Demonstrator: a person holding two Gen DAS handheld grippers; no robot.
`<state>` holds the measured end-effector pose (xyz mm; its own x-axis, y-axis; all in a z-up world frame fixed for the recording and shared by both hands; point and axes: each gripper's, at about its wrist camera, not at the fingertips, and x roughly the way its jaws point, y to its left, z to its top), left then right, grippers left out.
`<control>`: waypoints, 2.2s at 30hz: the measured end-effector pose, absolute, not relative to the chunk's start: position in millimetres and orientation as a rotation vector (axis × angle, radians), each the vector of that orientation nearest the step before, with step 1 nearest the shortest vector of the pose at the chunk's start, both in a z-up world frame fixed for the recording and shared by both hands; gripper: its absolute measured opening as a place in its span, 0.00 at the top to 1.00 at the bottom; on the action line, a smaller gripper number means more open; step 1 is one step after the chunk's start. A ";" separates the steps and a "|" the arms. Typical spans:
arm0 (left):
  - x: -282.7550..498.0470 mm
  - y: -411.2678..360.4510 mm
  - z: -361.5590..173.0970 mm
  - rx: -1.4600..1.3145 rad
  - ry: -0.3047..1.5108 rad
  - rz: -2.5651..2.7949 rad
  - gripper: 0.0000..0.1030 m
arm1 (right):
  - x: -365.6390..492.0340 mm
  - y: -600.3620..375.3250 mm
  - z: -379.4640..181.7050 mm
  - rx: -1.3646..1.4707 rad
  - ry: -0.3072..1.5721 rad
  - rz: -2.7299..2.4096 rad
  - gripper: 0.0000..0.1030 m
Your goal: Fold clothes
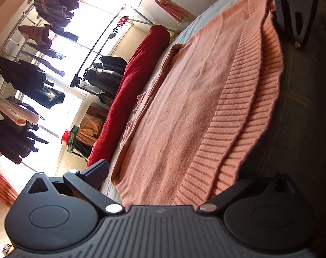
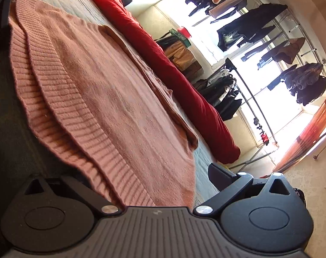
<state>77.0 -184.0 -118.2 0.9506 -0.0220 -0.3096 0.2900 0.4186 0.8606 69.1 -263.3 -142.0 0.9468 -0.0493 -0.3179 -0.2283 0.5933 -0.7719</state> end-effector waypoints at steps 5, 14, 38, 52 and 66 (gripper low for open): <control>77.3 -194.7 -126.4 1.218 0.222 -0.198 0.00 | 68.3 -244.3 -147.8 -0.991 0.285 0.147 0.00; 85.3 -162.6 -125.8 1.178 0.296 -0.101 0.00 | 75.6 -297.1 -144.2 -0.923 0.372 0.125 0.00; 87.3 -168.5 -124.6 1.199 0.301 -0.075 0.00 | 82.0 -274.4 -145.4 -1.146 0.383 0.125 0.00; 91.9 -165.3 -121.6 1.163 0.317 -0.017 0.00 | 79.7 -279.3 -148.6 -1.198 0.262 0.051 0.00; 95.2 -160.4 -113.1 1.067 0.326 0.030 0.00 | 78.0 -278.6 -152.6 -1.200 0.195 -0.030 0.00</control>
<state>95.2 -160.4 -113.0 0.9518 0.1803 -0.2481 0.1328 0.4870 0.8632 78.0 -278.6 -152.6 0.9828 -0.1262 -0.1350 -0.0807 0.3644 -0.9277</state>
